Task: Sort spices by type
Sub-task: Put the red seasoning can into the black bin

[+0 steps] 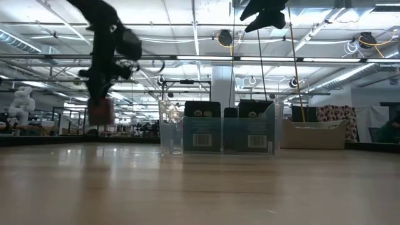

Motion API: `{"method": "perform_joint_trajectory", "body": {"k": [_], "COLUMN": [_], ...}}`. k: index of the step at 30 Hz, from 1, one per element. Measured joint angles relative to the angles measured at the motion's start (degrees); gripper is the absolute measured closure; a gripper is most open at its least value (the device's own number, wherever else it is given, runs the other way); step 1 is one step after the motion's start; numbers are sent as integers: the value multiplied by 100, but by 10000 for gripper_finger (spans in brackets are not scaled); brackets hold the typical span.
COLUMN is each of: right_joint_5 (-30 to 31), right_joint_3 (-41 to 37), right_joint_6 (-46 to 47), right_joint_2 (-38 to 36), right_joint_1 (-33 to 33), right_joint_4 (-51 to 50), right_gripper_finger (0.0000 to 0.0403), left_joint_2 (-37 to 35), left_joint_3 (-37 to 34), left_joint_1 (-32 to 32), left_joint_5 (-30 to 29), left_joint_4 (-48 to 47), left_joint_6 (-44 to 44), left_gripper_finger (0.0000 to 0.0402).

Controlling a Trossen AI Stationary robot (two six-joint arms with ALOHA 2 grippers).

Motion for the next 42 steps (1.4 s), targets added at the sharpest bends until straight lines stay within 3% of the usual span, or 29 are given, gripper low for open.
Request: {"method": "perform_joint_trajectory", "body": {"k": [5, 8, 14, 23, 33, 42], "right_joint_5": [0, 0, 0, -4, -5, 24], "right_joint_3": [0, 0, 0, 0, -2, -2], "right_joint_6": [0, 0, 0, 176, 302, 226], "right_joint_2": [0, 0, 0, 2, 2, 2], "right_joint_1": [0, 0, 0, 0, 209, 229], "right_joint_4": [0, 2, 68, 40, -496, -511], "right_gripper_finger": [167, 167, 167, 167, 167, 167], "left_joint_2": [0, -2, 171, 1876, 3630, 4369], "left_joint_3": [965, 1471, 2104, 3630, 5750, 6031], "left_joint_1": [-162, -341, -848, -1372, -1392, -1363], "left_joint_5": [66, 439, 571, 679, 1113, 1383], "left_joint_4": [-25, 82, 796, 1006, 1007, 955], "left_joint_6": [-121, -149, -214, -302, -459, -745], "left_gripper_finger": [178, 178, 178, 178, 178, 178]}}
